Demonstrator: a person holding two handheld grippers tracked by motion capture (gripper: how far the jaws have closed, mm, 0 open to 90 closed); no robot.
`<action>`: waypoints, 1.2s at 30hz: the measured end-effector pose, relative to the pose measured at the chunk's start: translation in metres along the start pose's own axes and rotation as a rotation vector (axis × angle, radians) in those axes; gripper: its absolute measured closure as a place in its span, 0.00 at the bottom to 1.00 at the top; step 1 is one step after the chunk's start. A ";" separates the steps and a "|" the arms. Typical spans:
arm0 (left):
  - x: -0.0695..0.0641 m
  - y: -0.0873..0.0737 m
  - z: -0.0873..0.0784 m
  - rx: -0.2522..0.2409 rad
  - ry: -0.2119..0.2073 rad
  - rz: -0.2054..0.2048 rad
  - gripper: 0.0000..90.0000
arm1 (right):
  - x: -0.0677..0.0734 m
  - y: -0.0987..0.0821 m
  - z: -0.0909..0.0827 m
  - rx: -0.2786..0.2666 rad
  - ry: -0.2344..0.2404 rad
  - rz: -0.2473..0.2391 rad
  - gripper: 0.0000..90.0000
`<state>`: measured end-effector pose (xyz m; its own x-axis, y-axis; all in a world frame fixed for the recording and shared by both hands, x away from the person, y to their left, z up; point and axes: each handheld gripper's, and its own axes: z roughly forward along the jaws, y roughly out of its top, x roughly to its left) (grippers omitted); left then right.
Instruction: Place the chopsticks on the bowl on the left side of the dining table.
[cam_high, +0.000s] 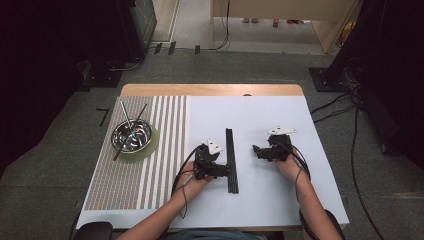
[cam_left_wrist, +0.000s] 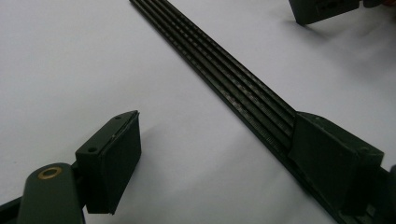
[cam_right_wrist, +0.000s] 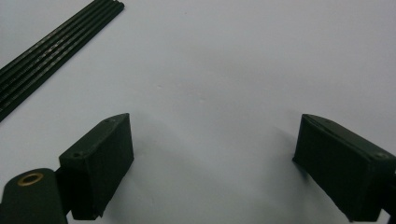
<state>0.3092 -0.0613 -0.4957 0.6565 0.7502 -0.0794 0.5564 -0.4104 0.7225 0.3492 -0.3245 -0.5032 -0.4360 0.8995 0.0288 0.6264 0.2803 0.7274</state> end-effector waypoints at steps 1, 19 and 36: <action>0.000 0.000 0.000 -0.002 0.001 0.000 0.19 | 0.000 0.000 0.000 0.000 0.000 0.000 0.12; -0.001 -0.006 -0.003 0.008 0.003 0.096 0.18 | 0.000 0.000 0.000 0.000 0.000 0.001 0.12; 0.020 0.000 -0.017 0.063 -0.019 0.014 0.80 | 0.000 0.000 0.000 0.000 0.000 0.000 0.12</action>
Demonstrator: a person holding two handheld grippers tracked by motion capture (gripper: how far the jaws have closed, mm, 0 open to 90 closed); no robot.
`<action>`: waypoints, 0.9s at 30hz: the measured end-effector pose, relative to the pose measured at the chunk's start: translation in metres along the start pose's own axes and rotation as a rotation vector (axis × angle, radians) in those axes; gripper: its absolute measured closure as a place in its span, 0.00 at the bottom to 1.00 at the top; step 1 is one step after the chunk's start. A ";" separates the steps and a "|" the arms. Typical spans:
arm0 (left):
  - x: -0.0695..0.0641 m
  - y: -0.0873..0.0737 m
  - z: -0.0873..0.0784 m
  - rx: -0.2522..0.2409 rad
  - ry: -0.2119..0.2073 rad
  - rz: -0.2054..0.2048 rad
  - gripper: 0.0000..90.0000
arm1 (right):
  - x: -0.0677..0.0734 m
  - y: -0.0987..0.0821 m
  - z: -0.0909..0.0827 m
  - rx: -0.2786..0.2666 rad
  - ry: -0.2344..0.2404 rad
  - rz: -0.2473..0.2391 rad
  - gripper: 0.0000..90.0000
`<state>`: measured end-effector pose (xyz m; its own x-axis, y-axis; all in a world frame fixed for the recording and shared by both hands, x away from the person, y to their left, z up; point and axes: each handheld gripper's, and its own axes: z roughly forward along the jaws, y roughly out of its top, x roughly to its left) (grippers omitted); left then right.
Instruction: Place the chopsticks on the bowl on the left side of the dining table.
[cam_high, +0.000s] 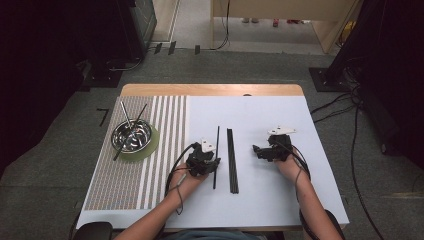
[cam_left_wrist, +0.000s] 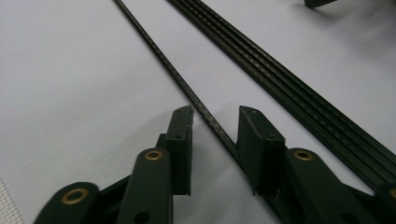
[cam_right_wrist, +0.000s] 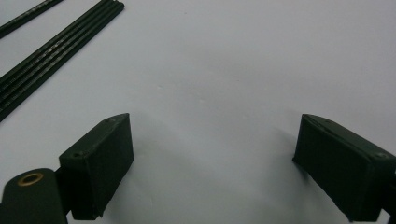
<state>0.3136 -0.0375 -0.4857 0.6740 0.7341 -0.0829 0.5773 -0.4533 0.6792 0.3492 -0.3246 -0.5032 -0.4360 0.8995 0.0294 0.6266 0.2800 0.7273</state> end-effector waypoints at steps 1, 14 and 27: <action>0.003 0.001 -0.001 0.016 0.004 -0.004 0.83 | 0.000 0.000 0.000 0.000 0.000 0.000 0.12; 0.018 0.004 -0.008 0.072 0.035 -0.033 0.94 | 0.000 0.000 0.000 -0.002 0.000 -0.003 0.12; 0.043 0.002 -0.013 0.096 0.021 -0.058 0.96 | 0.000 0.000 0.000 -0.002 0.000 -0.002 0.12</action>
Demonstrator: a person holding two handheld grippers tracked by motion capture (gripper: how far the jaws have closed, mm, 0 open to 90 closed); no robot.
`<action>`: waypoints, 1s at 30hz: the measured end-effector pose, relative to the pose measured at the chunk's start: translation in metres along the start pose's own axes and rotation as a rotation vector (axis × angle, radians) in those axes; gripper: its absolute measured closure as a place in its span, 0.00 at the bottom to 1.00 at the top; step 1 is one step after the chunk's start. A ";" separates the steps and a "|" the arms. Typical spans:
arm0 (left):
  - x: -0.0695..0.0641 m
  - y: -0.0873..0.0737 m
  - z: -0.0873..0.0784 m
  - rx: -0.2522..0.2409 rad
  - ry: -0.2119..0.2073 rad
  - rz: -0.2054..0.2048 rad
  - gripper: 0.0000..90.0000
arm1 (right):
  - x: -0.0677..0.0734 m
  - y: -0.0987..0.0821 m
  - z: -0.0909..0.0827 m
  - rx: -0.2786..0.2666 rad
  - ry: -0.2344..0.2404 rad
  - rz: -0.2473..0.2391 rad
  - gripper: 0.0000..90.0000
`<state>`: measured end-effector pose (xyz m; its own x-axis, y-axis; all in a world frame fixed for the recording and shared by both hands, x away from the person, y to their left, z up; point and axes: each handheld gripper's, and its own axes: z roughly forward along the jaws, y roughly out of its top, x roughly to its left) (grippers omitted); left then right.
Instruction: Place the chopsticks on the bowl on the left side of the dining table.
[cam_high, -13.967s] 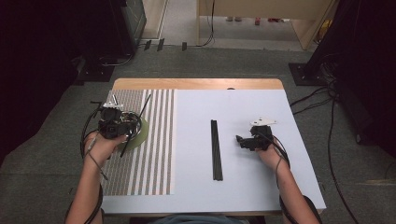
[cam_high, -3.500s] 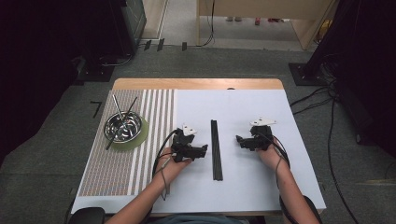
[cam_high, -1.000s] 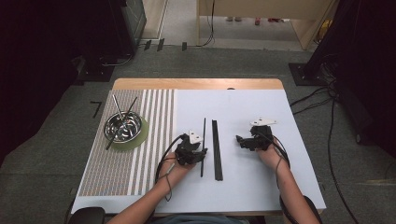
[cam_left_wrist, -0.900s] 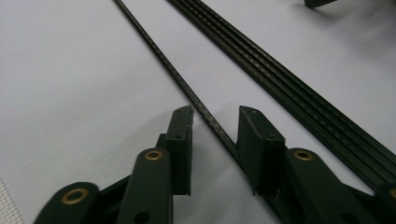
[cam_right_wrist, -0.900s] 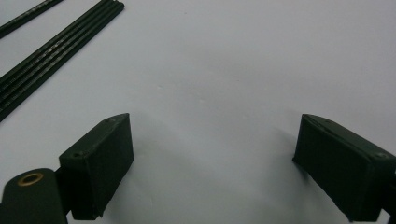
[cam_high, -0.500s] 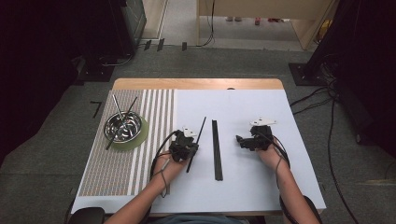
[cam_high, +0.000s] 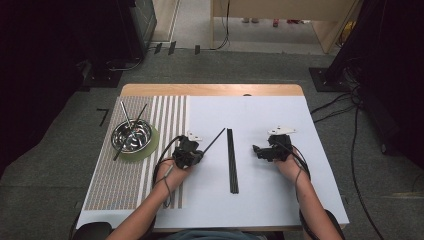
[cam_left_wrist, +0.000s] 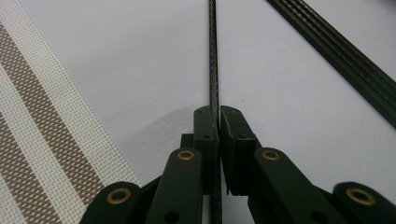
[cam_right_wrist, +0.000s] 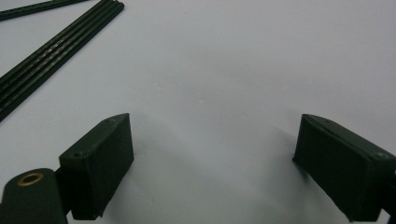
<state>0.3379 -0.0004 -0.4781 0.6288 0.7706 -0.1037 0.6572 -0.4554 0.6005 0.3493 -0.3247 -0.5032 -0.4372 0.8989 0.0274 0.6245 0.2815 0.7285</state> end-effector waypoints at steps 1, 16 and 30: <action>0.000 0.000 0.000 0.000 0.000 0.000 0.96 | 0.000 0.000 0.000 0.000 0.000 0.000 0.12; 0.002 0.000 -0.001 -0.003 -0.015 0.021 0.97 | 0.000 0.000 0.000 0.002 0.001 0.002 0.12; 0.010 0.005 -0.013 -0.019 -0.026 -0.004 0.97 | 0.000 0.000 0.000 0.000 0.001 0.004 0.12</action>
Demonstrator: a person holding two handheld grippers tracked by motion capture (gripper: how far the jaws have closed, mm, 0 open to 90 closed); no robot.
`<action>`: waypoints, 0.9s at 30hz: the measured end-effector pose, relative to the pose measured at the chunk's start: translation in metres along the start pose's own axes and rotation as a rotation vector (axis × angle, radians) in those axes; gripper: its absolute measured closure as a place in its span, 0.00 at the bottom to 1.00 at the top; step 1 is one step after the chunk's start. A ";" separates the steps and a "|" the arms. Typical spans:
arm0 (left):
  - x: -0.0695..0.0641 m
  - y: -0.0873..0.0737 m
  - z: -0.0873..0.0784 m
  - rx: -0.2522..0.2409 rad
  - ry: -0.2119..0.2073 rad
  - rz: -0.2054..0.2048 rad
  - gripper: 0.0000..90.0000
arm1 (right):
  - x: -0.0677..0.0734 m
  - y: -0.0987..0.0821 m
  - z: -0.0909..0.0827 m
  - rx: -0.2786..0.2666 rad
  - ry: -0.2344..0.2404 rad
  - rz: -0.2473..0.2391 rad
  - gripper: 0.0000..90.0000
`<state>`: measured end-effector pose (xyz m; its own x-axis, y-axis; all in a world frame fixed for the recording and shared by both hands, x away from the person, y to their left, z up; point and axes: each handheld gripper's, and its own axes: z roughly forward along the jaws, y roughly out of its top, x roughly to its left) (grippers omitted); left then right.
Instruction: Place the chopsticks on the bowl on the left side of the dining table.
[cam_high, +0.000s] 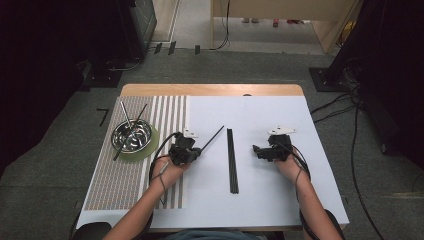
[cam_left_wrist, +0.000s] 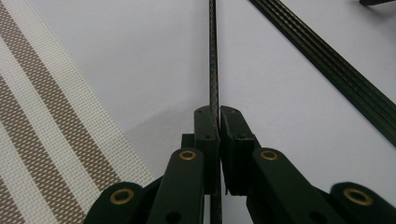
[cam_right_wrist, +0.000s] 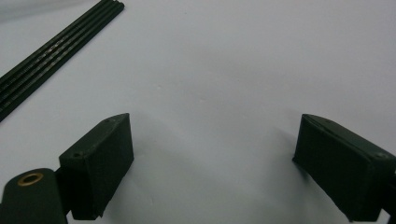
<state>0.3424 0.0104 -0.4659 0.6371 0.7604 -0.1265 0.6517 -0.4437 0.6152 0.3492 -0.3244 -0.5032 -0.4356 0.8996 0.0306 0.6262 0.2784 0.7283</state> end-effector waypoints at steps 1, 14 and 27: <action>0.000 0.000 -0.001 0.000 0.000 -0.001 0.97 | 0.000 0.000 0.000 -0.001 0.000 0.001 0.12; 0.012 0.003 -0.014 -0.002 0.006 -0.020 0.97 | 0.000 0.000 0.000 -0.001 -0.001 -0.001 0.12; 0.021 0.004 -0.022 0.030 -0.013 -0.037 0.97 | 0.000 0.000 0.000 -0.002 -0.001 0.000 0.12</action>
<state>0.3495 0.0355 -0.4487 0.6175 0.7705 -0.1584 0.6865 -0.4296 0.5866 0.3492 -0.3244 -0.5033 -0.4351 0.8999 0.0300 0.6251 0.2779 0.7294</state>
